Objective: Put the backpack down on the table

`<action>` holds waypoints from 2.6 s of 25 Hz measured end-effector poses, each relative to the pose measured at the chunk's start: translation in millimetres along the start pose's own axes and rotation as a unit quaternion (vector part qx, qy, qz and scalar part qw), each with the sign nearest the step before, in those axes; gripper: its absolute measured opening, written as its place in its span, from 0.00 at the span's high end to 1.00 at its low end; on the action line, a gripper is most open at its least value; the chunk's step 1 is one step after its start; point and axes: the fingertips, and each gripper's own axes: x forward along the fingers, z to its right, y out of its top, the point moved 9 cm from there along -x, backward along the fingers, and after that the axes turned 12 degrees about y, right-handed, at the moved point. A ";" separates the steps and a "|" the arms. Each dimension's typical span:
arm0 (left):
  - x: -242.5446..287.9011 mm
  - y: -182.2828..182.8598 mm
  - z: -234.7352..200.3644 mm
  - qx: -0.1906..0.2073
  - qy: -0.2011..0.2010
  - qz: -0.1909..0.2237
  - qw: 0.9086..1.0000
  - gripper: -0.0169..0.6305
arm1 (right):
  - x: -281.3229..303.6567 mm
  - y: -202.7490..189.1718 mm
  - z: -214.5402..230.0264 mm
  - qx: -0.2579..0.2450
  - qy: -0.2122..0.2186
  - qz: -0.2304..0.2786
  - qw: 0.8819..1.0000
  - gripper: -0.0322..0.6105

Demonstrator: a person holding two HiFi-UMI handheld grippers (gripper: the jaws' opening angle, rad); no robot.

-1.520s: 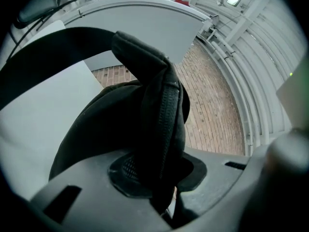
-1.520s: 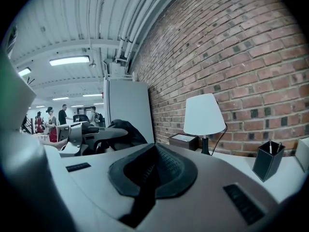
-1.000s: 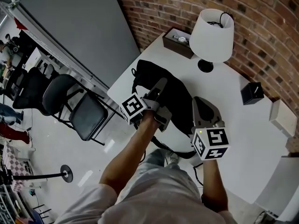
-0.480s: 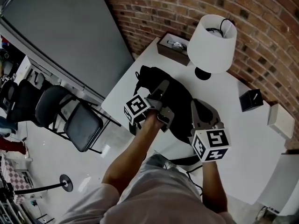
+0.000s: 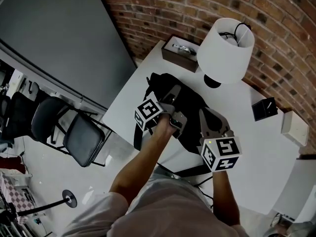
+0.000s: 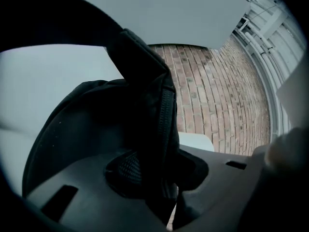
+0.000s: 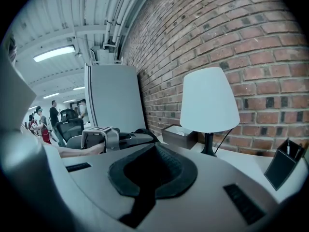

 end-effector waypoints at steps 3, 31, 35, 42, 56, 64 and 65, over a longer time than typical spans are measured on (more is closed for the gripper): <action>11.4 2.7 -4.8 -0.010 0.018 -0.006 1.000 0.83 | 5.3 -1.5 3.3 0.005 -0.004 -0.008 1.000 0.95; 10.3 -14.8 13.3 0.044 -0.026 -0.039 0.998 0.71 | 1.3 -5.3 12.0 0.010 0.012 -0.003 1.000 0.95; -6.6 -23.2 28.7 0.088 -0.040 -0.032 0.995 0.71 | -6.7 -3.0 6.6 0.004 0.020 0.005 1.000 0.95; -38.7 -40.1 53.4 0.195 -0.042 -0.011 0.980 0.71 | -21.1 3.0 -1.5 -0.007 0.034 0.024 0.999 0.95; -114.7 -80.4 87.5 0.427 0.005 0.044 0.903 0.75 | -55.4 7.5 -34.3 -0.028 0.065 0.042 0.997 0.95; -148.3 -94.8 88.2 0.513 0.028 0.048 0.857 0.86 | -63.0 7.2 -61.2 -0.032 0.060 0.046 0.997 0.95; -151.9 -96.2 87.1 0.523 0.030 0.046 0.850 0.86 | -63.5 6.2 -65.1 -0.032 0.057 0.046 0.997 0.95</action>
